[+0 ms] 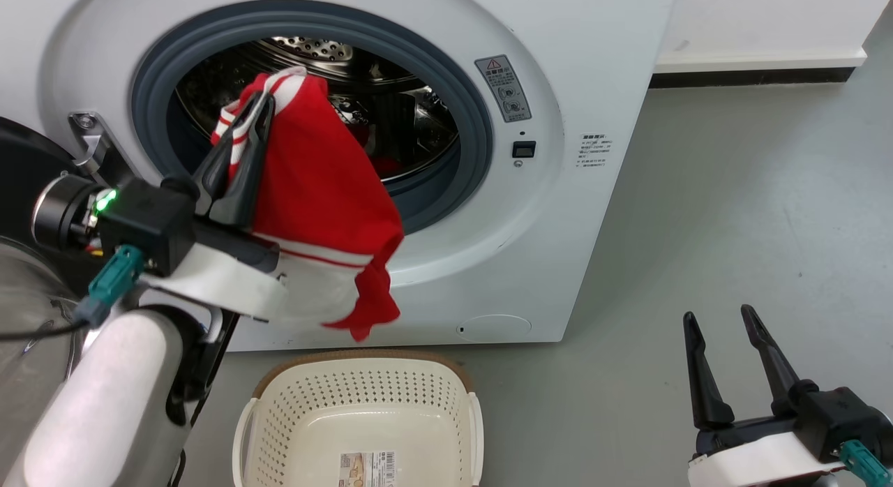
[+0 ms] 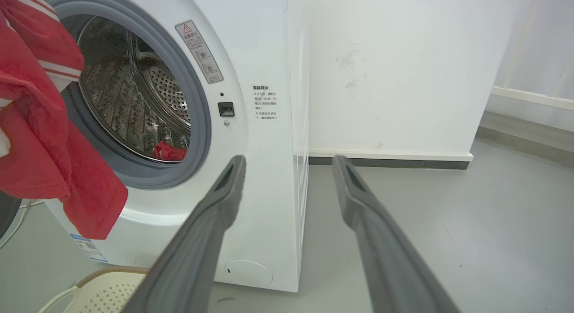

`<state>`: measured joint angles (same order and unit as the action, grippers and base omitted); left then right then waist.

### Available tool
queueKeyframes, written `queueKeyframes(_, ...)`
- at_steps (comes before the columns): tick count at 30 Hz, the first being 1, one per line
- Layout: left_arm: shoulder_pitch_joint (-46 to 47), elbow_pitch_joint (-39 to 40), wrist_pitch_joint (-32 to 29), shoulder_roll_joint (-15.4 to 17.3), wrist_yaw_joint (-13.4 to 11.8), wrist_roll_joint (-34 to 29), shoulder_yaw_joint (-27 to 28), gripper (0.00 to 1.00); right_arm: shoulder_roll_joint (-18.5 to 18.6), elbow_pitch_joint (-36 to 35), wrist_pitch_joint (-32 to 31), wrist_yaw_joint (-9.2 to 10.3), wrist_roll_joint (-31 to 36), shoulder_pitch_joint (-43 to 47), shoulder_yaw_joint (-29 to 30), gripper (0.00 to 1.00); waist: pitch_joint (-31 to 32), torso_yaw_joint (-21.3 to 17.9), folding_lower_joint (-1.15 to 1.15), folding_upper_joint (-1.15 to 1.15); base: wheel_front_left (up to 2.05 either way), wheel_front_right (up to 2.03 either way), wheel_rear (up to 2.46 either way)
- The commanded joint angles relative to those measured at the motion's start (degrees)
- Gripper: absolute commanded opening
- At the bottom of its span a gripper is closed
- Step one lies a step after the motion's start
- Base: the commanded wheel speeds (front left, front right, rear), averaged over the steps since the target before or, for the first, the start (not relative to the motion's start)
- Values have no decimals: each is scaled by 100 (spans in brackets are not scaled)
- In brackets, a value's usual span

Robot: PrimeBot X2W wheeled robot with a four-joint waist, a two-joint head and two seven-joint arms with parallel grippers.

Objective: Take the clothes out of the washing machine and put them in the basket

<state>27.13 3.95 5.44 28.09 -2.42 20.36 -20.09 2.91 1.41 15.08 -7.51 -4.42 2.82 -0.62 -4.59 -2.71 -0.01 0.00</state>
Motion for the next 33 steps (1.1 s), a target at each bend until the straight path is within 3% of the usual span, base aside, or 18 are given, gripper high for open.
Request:
queueKeyframes(1, -144, 140, -54, 43, -50, -5, 4, 0, -5, 5, 14, 4, -3, 80, -2, 100, 15, 4, 1, 0, 0, 0, 0)
queueKeyframes(8, -792, 727, -312, 168, -208, 24, -113, 0, -5, -18, 14, 4, -27, -7, 16, 100, -94, 21, 1, 0, 0, 0, 0)
queueKeyframes(16, -1394, 439, -296, 48, -141, 184, -438, 0, -5, -53, 14, 4, -9, -191, 43, 100, -456, -2, 1, 0, 0, 0, 0)
queueKeyframes(24, -1370, -702, -53, -178, 144, 216, -805, 0, -7, -151, 14, 4, -1, -595, 30, 100, -1195, -149, 1, 0, 0, 0, 0)
queueKeyframes(33, -619, -2729, 257, -533, 531, 233, -1004, 0, -6, -283, 14, 4, -102, -1204, 58, 100, -2382, -459, 1, 0, 0, 0, 0)
